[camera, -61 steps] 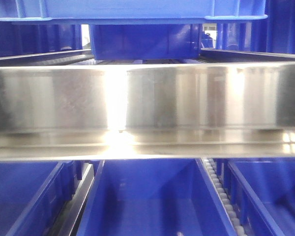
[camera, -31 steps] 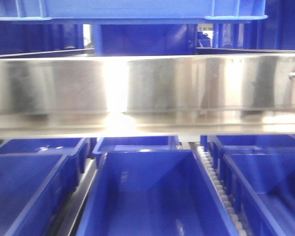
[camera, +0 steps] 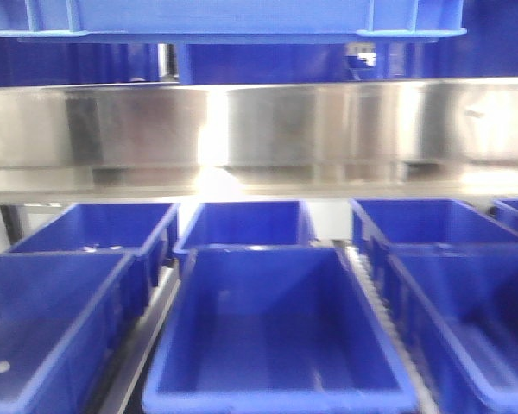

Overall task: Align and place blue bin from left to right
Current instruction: 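Hold the blue bin with both grippers while turning away from the rack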

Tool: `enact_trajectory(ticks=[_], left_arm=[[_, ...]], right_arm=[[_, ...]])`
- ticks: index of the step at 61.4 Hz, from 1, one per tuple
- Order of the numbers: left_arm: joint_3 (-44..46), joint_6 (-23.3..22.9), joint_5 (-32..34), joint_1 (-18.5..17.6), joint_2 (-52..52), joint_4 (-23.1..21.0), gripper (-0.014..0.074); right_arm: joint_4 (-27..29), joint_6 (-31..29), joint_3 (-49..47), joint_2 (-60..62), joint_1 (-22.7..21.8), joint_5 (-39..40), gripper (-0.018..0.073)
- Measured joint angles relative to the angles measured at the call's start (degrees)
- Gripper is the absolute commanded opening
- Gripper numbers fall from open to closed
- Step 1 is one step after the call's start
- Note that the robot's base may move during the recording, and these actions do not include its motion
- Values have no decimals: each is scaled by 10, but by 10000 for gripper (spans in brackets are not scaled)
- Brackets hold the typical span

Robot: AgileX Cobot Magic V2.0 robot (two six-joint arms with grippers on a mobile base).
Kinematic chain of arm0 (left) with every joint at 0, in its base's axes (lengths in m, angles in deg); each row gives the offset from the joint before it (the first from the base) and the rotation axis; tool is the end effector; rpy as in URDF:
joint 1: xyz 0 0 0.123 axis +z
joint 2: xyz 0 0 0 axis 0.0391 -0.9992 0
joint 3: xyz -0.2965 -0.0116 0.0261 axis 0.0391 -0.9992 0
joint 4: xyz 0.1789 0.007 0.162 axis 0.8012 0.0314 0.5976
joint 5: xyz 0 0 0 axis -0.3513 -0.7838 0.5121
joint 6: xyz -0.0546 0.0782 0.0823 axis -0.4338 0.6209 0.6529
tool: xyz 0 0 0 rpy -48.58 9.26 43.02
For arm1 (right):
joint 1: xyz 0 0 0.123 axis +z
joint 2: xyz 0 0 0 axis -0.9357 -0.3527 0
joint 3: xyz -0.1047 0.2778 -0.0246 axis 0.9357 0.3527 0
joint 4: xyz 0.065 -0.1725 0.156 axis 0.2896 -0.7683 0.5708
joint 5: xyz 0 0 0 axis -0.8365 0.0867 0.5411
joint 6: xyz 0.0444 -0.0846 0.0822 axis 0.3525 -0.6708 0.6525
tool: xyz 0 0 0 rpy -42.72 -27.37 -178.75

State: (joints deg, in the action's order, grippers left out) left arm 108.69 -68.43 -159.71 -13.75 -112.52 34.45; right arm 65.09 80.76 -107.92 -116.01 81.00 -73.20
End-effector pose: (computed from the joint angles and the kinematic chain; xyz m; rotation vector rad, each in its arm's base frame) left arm 0.4121 -0.0952 0.4555 0.0724 2.2881 -0.2983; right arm 0.3892 0.1275 0.4596 -0.2535 2.2079 0.6192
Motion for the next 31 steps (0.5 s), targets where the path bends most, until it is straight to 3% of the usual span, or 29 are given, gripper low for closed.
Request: enact_trajectory(ticks=[31], left_arm=[[0, 0, 1, 0, 0, 0, 1]], right_arm=[[0, 0, 0, 0, 0, 0, -79]])
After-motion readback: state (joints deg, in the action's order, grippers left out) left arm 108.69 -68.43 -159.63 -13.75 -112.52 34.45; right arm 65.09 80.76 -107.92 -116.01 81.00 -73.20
